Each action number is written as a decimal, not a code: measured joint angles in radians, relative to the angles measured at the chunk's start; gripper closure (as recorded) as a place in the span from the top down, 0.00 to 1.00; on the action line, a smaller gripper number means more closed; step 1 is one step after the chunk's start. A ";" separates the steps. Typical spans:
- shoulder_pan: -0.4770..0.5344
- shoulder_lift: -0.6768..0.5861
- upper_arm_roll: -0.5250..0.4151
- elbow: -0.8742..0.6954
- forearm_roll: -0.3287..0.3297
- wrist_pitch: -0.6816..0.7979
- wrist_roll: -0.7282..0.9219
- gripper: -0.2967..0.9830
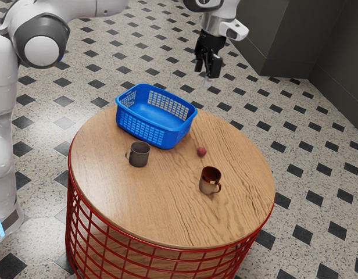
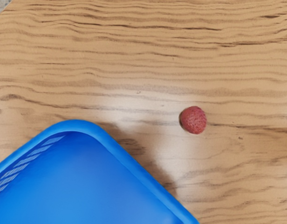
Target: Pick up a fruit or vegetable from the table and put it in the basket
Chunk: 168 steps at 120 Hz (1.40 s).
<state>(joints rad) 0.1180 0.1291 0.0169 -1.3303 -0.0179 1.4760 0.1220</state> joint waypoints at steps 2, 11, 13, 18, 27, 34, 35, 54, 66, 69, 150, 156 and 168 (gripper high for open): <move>0.000 0.000 0.000 0.000 0.000 0.001 0.001 0.77; 0.000 0.000 0.000 0.000 0.001 0.006 0.004 0.77; 0.000 0.000 0.000 0.000 0.001 0.006 0.005 0.77; -0.001 0.000 0.000 0.000 0.001 0.008 0.007 0.77; 0.000 0.002 0.000 0.001 0.001 0.010 0.012 0.77; 0.000 0.006 0.000 0.002 0.002 0.015 0.027 0.77; 0.000 0.007 -0.001 0.003 0.002 0.016 0.031 0.77; 0.005 0.023 -0.037 0.012 0.008 0.039 0.125 0.77; -0.014 0.037 -0.139 0.013 0.067 0.077 0.185 0.77; -0.018 0.052 -0.148 0.013 0.075 0.091 0.203 0.77; 0.002 0.194 -0.166 -0.170 0.108 0.313 0.596 0.77; 0.003 0.194 -0.165 -0.174 0.108 0.324 0.614 0.77; 0.003 0.193 -0.164 -0.198 0.108 0.344 0.646 0.77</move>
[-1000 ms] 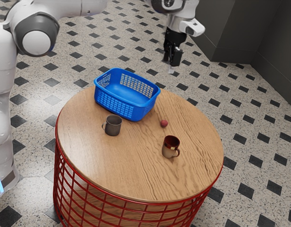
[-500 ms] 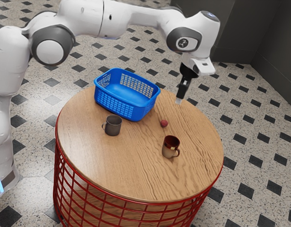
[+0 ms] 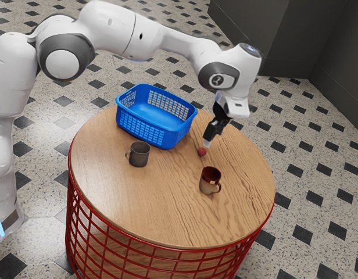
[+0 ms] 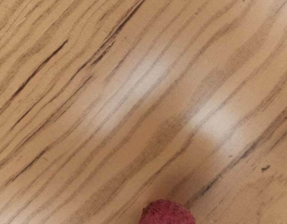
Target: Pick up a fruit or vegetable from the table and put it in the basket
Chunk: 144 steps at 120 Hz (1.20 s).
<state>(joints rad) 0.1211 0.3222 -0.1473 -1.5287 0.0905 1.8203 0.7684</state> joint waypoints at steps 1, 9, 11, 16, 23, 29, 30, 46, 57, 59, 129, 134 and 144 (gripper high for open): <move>0.000 0.000 0.000 -0.003 0.000 0.002 0.002 0.77; 0.000 -0.006 0.001 -0.024 0.000 0.013 0.021 0.77; 0.002 -0.009 0.002 -0.031 0.000 0.015 0.025 0.77; 0.006 -0.017 0.003 -0.047 0.000 0.020 0.035 0.77; 0.009 -0.034 0.003 -0.072 0.000 0.026 0.048 0.77; 0.011 -0.041 0.003 -0.090 0.000 0.031 0.059 0.77; 0.011 -0.042 0.003 -0.092 0.000 0.032 0.060 0.77; 0.014 -0.048 0.003 -0.115 0.001 0.045 0.084 0.77; 0.014 -0.054 0.002 -0.122 0.000 0.052 0.097 0.77; 0.014 -0.054 0.002 -0.123 0.000 0.054 0.099 0.77; 0.013 -0.049 0.000 -0.170 -0.001 0.098 0.147 0.77; 0.013 -0.048 0.000 -0.171 -0.001 0.100 0.149 0.77; 0.011 -0.042 0.000 -0.171 -0.001 0.105 0.152 0.77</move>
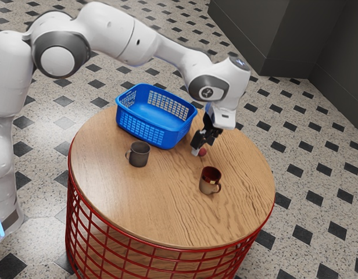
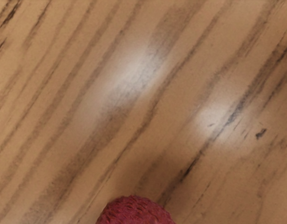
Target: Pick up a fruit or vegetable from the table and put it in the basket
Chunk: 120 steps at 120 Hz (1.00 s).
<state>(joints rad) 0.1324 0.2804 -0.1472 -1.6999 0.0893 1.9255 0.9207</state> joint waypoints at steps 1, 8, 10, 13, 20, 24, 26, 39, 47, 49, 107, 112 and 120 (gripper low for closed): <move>0.000 0.001 0.000 0.000 0.000 0.000 0.000 0.77; 0.000 0.006 0.000 0.000 0.000 0.003 0.002 0.77; 0.000 0.007 0.000 0.000 0.000 0.004 0.003 0.77; 0.000 0.008 0.000 0.000 0.000 0.005 0.004 0.77; 0.000 0.010 0.000 0.000 0.000 0.007 0.005 0.77; 0.000 0.010 0.000 0.000 0.000 0.009 0.006 0.77; 0.000 0.010 0.000 0.000 0.000 0.009 0.007 0.77; 0.000 0.010 0.000 -0.001 0.000 0.012 0.009 0.73; 0.000 0.010 0.000 -0.003 -0.001 0.012 0.009 0.65; 0.000 0.010 0.000 -0.003 -0.001 0.013 0.009 0.64; 0.002 0.011 0.001 -0.005 -0.016 0.013 0.007 0.35; 0.002 0.011 0.001 -0.005 -0.017 0.012 0.007 0.36; 0.003 0.010 0.001 -0.004 -0.019 0.012 0.007 0.36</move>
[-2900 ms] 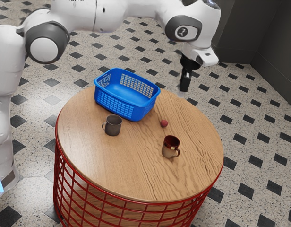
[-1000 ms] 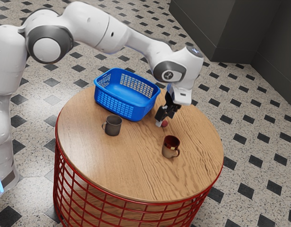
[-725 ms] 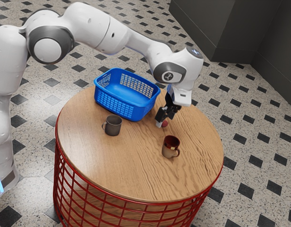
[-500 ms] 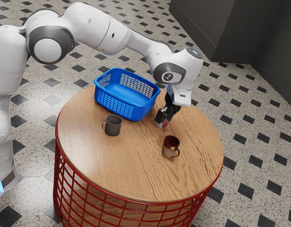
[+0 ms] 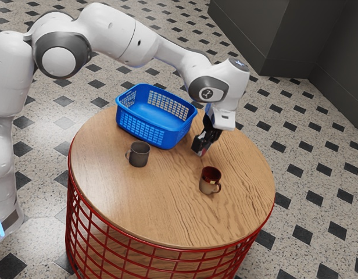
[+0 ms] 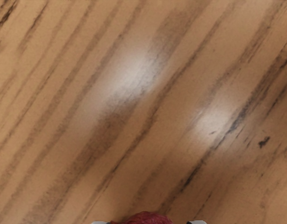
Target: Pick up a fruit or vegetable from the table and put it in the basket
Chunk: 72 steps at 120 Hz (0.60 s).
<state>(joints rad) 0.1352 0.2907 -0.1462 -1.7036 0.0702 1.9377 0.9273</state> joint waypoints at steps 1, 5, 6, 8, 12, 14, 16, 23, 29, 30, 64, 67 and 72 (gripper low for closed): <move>0.000 0.000 0.000 0.000 0.000 0.000 0.000 0.36; 0.000 0.000 0.000 0.001 -0.001 0.000 0.000 0.36; 0.000 0.000 0.000 0.001 -0.001 0.000 0.000 0.36; -0.001 0.000 -0.001 0.002 -0.001 -0.001 -0.001 0.36; -0.001 -0.001 -0.002 0.007 -0.001 -0.001 -0.001 0.36; -0.001 -0.001 -0.002 0.010 -0.002 -0.001 -0.001 0.36; -0.002 -0.001 -0.002 0.013 -0.002 -0.002 -0.001 0.36; -0.004 -0.003 -0.005 0.033 -0.002 -0.003 -0.002 0.35; -0.007 -0.003 -0.005 0.052 -0.005 -0.005 -0.002 0.34; -0.008 -0.003 -0.006 0.055 -0.006 -0.006 -0.003 0.34; -0.006 -0.103 -0.013 0.099 -0.021 -0.079 -0.011 0.34; -0.006 -0.124 -0.003 0.080 -0.021 -0.085 -0.012 0.35; -0.004 -0.155 0.012 0.051 -0.022 -0.093 -0.014 0.35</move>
<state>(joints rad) 0.1317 0.1355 -0.1345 -1.6521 0.0480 1.8446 0.9137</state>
